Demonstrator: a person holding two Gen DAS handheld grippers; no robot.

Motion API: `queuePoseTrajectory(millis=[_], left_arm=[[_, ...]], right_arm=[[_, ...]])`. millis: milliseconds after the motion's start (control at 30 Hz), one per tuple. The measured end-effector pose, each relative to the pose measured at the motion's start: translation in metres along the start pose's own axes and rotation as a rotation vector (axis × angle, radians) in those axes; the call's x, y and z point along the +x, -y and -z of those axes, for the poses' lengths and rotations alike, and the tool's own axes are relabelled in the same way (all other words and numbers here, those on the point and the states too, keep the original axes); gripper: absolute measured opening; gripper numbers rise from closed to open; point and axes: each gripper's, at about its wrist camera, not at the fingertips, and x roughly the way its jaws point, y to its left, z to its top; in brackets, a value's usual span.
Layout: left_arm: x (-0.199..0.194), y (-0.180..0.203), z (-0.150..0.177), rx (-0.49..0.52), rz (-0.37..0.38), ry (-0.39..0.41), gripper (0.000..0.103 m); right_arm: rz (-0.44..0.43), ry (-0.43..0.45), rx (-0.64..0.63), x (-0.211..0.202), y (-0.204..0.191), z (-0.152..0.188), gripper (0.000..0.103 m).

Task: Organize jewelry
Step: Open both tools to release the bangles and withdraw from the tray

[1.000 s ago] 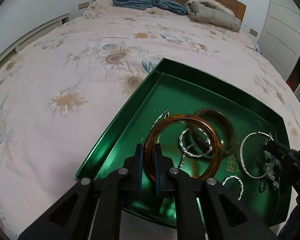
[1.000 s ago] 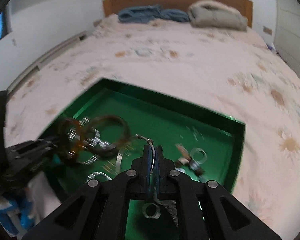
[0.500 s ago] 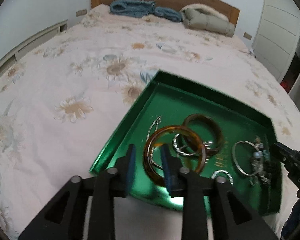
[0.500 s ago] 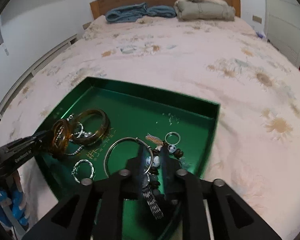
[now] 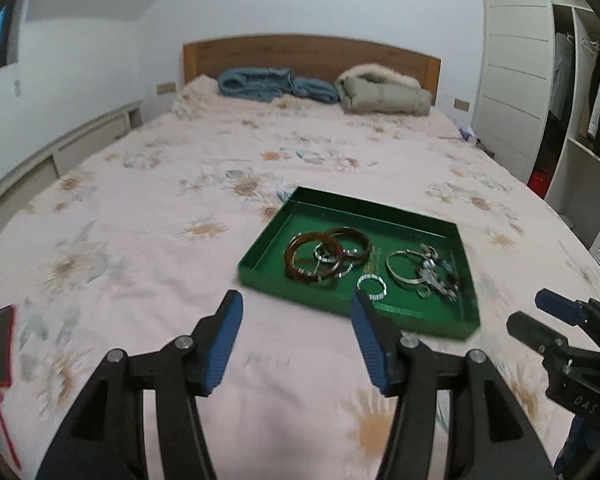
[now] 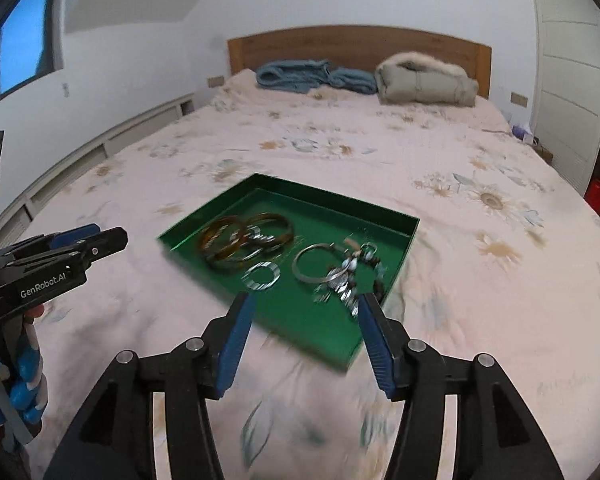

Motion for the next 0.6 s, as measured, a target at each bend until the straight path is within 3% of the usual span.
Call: queuePoseTrajectory(millis=[167, 400, 600], left_arm=[[-0.065, 0.003, 0.043, 0.001, -0.036, 0.048, 0.055], [-0.124, 0.009, 0.086, 0.031, -0.079, 0.063, 0.055], [-0.158, 0.015, 0.108, 0.042, -0.084, 0.069, 0.055]], right_arm=[[-0.004, 0.032, -0.014, -0.053, -0.017, 0.042, 0.073], [0.014, 0.031, -0.045, -0.102, -0.035, 0.092, 0.076], [0.035, 0.054, -0.063, -0.135, -0.043, 0.112, 0.083]])
